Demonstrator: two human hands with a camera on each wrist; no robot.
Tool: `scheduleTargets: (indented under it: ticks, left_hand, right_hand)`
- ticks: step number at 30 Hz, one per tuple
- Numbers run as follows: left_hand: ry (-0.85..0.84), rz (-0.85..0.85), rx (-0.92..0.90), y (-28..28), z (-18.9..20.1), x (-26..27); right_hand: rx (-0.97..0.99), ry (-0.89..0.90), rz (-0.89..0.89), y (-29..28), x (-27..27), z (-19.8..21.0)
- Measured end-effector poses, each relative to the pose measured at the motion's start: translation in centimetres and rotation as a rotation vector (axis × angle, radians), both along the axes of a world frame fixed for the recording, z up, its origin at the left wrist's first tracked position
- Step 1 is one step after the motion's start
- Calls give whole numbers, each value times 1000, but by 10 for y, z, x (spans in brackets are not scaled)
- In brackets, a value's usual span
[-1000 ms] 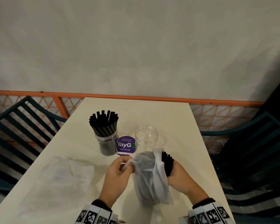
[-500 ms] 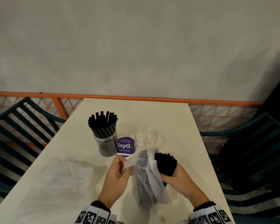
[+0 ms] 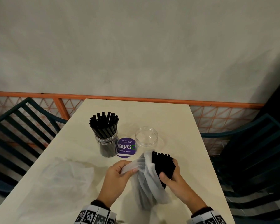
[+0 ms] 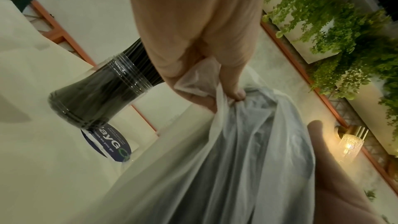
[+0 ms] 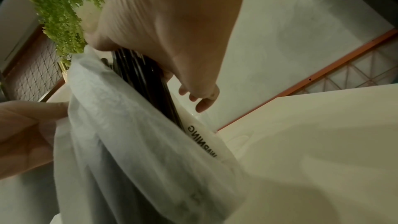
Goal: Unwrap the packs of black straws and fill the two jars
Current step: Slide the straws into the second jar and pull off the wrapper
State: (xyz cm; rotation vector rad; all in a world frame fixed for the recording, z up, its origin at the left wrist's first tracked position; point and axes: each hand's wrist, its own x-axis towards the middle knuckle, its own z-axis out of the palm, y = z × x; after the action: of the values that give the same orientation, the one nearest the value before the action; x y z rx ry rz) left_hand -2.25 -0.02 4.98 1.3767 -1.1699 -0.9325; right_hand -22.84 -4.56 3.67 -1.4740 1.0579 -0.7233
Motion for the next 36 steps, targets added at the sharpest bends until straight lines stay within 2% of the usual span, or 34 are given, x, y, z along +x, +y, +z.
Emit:
scheduleTargets:
  ticks: [4,7,10,15,18,21,25,28,32,33,36]
  left_hand:
    - [80,-62,20,4,0,-5]
    - [84,-9,-18,4,-2,-7]
    - [116,25,-64,3,-1,-6]
    - [196,-150,-41,7,-2,-4]
    - [115,-76,-78,4,-2,-2]
    - [119,31,-74,-2,-3,-2]
    - [162,-39,-38,-2,-5,-6]
    - [256,-46,33,0,-10,-5]
    - [373,-57,93,1,-11,-6]
    - [352,-66,88,1,-10,-7]
    - [115,-76,14,-1,-5,-2]
  right_hand:
    - [-107,58,157,3,2,3]
    - [-102,35,256,6,5,0]
    - [-83,33,234,6,7,-10]
    - [-86,108,170,3,7,-22]
    - [-108,122,156,3,9,-22]
    - [-121,116,139,1,10,-22]
    - [-105,130,113,-4,9,-25]
    - [-84,204,145,-7,8,-24]
    - [-40,311,274,-8,9,-24]
    - [-34,323,302,-7,9,-24]
    - [-31,347,342,-6,10,-22]
